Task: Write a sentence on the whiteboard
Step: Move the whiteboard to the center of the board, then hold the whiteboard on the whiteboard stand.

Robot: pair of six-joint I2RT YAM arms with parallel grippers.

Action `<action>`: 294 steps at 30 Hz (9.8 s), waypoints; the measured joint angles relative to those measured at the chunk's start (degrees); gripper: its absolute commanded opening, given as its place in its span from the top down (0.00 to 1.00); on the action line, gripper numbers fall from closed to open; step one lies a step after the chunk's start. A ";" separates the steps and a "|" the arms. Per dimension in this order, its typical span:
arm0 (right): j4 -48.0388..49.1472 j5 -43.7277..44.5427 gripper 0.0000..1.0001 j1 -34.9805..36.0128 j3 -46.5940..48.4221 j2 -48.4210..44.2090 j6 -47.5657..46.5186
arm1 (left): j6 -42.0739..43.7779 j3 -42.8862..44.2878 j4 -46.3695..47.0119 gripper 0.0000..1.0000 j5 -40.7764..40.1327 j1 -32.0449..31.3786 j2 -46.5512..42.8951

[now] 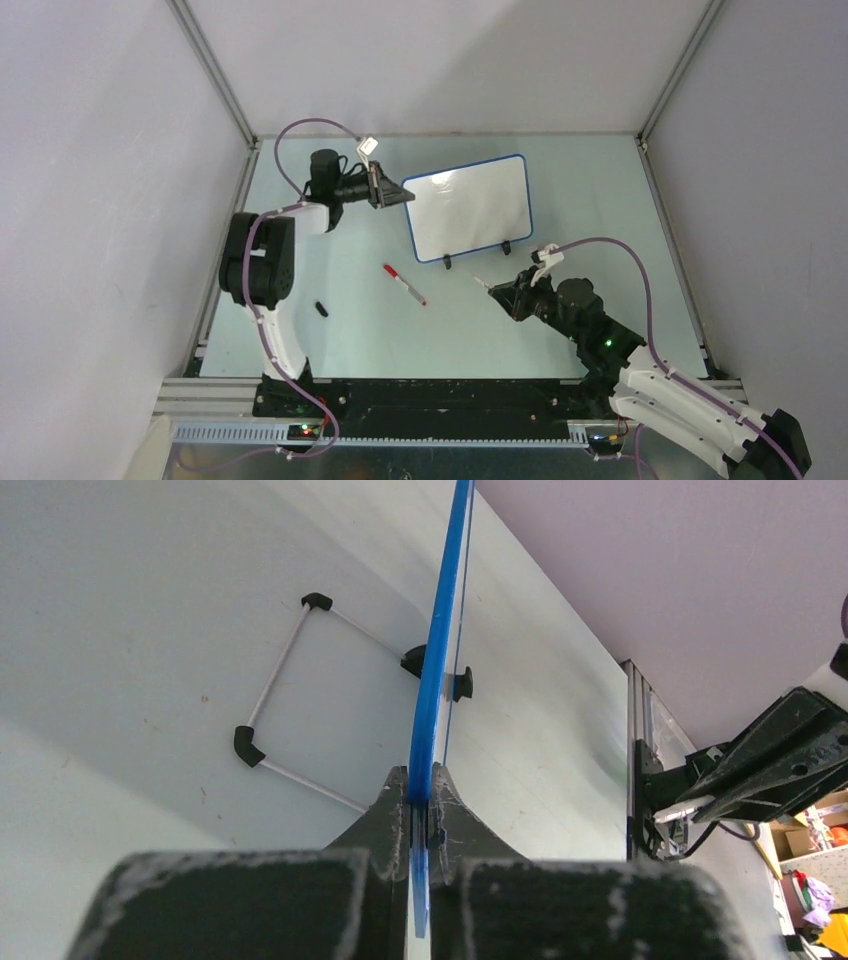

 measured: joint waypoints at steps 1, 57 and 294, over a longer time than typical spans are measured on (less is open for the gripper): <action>-0.02 0.00 1.00 0.00 0.00 -0.17 0.00 | 0.55 -0.76 -0.44 1.00 0.02 0.07 -0.70; -3.32 -25.68 1.00 -48.39 48.04 65.79 11.50 | -11.63 -21.51 19.76 0.42 -12.48 -0.39 -8.28; 1.81 0.79 1.00 -29.27 -1.27 1.40 16.52 | -16.00 -25.49 35.04 0.66 -25.75 -0.57 -10.10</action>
